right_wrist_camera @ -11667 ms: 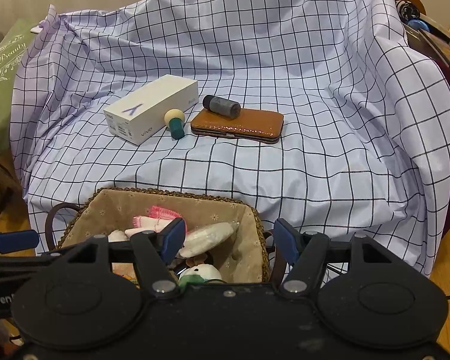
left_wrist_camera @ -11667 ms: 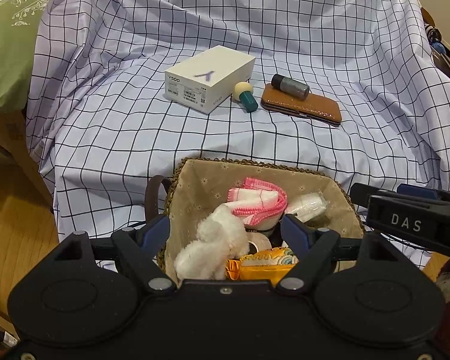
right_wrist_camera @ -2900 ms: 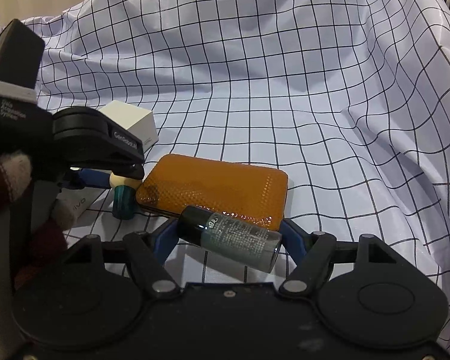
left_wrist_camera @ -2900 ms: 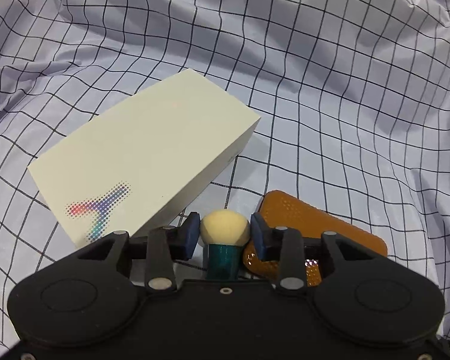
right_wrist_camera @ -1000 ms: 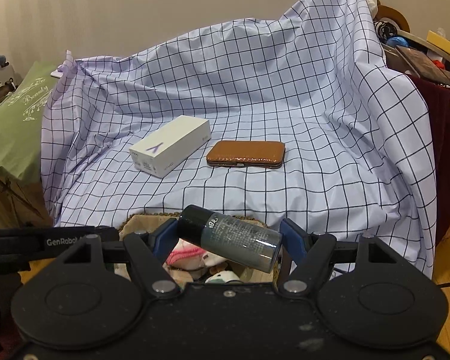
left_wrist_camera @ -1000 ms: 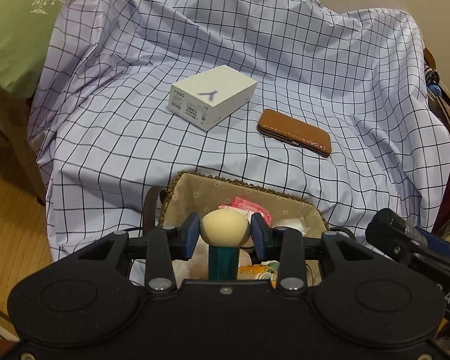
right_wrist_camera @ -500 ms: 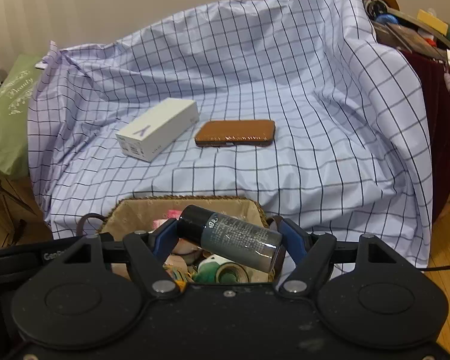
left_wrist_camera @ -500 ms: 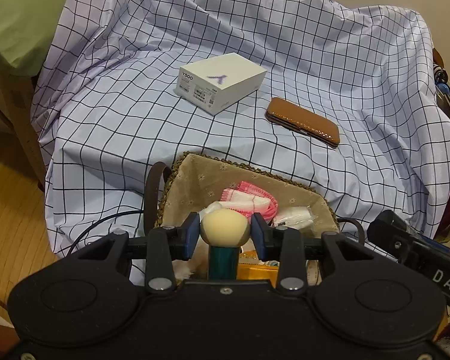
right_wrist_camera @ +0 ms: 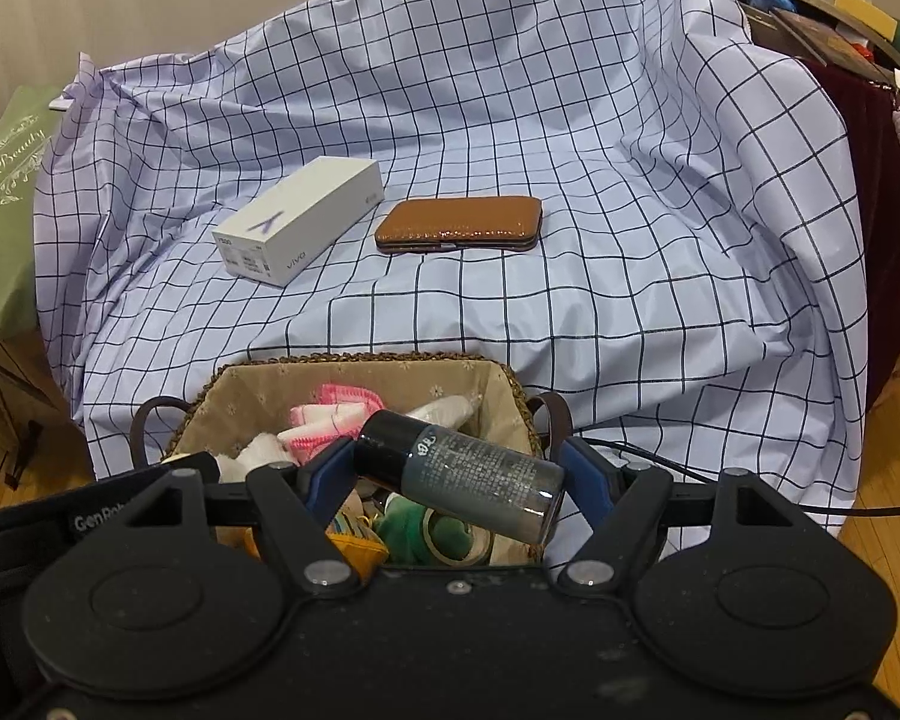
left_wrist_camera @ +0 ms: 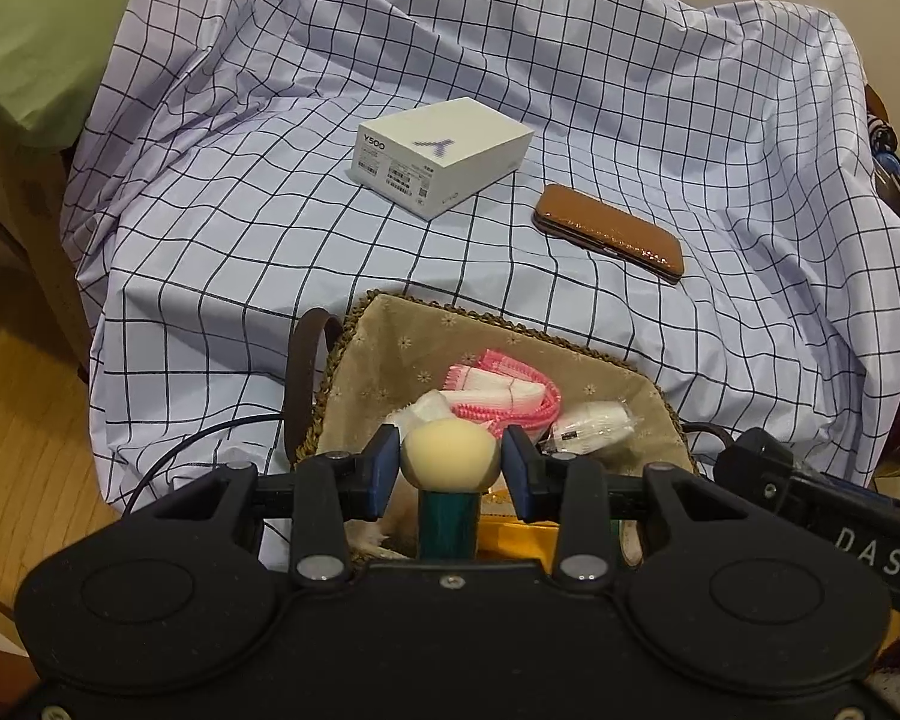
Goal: Organize soft objects
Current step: 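Open the left gripper to drop the sponge stick while the right releases the bottle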
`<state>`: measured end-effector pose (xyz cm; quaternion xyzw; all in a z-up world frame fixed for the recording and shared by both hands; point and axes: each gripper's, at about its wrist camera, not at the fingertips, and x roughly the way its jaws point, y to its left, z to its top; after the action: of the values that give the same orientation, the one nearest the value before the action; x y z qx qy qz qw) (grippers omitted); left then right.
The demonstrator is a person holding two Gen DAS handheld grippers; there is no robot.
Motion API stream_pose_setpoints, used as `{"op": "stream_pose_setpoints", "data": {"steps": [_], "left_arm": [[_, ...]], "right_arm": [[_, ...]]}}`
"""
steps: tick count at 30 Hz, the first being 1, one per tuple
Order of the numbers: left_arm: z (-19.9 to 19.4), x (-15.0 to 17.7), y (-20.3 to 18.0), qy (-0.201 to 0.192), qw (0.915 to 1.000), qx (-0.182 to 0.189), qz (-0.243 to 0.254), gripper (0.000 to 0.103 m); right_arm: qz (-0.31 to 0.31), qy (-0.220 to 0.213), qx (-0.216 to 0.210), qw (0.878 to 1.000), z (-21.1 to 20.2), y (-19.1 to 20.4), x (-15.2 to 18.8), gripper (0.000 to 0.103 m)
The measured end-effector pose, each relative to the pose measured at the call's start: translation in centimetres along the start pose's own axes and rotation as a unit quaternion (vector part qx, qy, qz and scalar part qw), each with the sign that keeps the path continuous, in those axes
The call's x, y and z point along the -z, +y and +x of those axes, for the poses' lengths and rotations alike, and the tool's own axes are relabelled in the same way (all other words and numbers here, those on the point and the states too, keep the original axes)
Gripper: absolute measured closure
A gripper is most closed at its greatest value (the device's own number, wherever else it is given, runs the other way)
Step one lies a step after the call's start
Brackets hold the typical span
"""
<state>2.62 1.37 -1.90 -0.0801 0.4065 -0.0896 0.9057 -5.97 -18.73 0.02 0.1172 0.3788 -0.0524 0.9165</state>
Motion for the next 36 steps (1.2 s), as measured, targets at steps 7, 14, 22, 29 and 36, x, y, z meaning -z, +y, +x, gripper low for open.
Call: {"op": "stream_pose_setpoints", "data": {"steps": [7, 14, 22, 29, 36], "left_arm": [[0.4, -0.2, 0.1, 0.002, 1.0000, 0.001, -0.006, 0.065], [-0.3, -0.3, -0.1, -0.008, 1.0000, -0.005, 0.000, 0.057], [-1.0, -0.2, -0.3, -0.019, 0.9997, -0.014, 0.010, 0.051], [-1.5, -0.2, -0.2, -0.025, 0.9991, -0.031, 0.016, 0.043], [-1.7, -0.1, -0.1, -0.028, 0.9987, -0.039, 0.017, 0.042]], "right_arm": [[-0.001, 0.002, 0.003, 1.000, 0.1, 0.1, -0.1, 0.030], [-0.002, 0.004, 0.002, 1.000, 0.2, 0.0, -0.1, 0.030], [-0.008, 0.008, 0.002, 1.000, 0.4, 0.3, -0.2, 0.030], [-0.020, 0.015, 0.001, 1.000, 0.8, 0.6, -0.2, 0.030], [-0.031, 0.024, -0.003, 0.999, 1.1, 1.0, -0.2, 0.030]]}}
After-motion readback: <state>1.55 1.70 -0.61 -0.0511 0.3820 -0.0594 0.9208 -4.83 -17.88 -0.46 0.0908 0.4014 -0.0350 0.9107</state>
